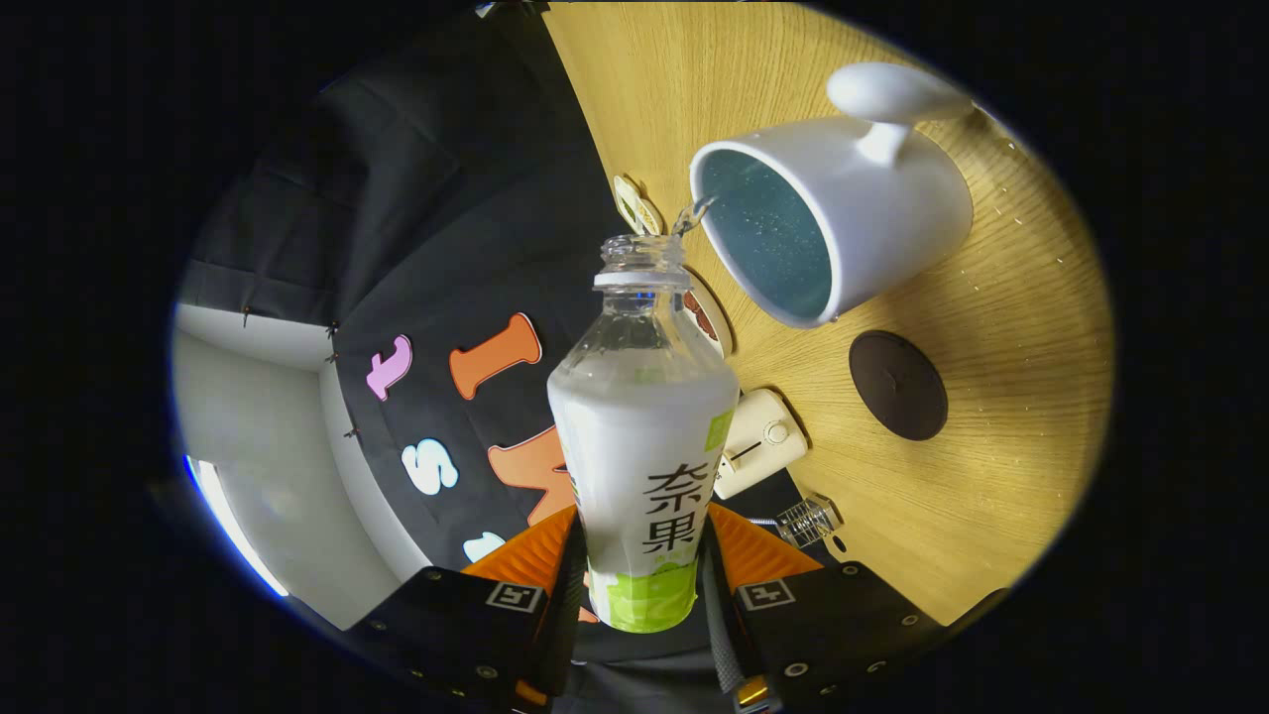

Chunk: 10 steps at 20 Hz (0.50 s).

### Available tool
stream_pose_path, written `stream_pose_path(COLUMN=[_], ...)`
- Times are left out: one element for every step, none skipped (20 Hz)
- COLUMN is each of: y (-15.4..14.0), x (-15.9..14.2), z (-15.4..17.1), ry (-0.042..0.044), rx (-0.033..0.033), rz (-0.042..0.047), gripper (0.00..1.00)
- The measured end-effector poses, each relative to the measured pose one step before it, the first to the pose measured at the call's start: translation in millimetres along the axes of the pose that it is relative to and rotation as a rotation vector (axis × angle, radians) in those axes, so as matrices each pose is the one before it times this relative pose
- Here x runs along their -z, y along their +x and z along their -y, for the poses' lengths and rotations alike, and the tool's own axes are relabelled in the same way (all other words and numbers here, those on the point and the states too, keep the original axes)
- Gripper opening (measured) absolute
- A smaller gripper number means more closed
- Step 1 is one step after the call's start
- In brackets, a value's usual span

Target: Take the bottle from table, then pour the juice into the cup, finally place the bottle on the coaster

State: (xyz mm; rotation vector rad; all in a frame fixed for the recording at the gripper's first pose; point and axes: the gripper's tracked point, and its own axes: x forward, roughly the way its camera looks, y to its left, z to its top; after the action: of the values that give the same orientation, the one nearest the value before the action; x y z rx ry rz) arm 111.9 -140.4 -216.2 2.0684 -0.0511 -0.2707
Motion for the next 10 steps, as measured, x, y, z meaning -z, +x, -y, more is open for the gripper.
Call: stream_pose_path(y=[-0.78, -0.87, -1.15, 0.06, 0.86, 0.83, 0.07, 0.11, -0.03, -0.88], x=[-1.47, -1.21, -1.33, -0.46, 0.29, 0.24, -1.11, 1.55, 0.23, 0.23], z=[-0.22, -1.85, -0.95, -1.06, -0.84, -1.92, -1.06, 0.46, 0.35, -1.15], ry=[0.01131, 0.01140, 0.01093, 0.00893, 0.00894, 0.00888, 0.01050, 0.00808, 0.00891, 0.00966], rx=[0.00163, -0.00069, -0.00202, -0.00042, -0.00158, -0.00151, -0.00369, 0.00092, -0.00039, 0.00144], rz=[0.00294, 0.00141, 0.00124, 0.00044, 0.00077, 0.00009, 0.00153, -0.00250, 0.00064, -0.00197], gripper=[0.57, 0.57, 0.57, 0.57, 0.57, 0.57, 0.57, 0.57, 0.57, 0.57])
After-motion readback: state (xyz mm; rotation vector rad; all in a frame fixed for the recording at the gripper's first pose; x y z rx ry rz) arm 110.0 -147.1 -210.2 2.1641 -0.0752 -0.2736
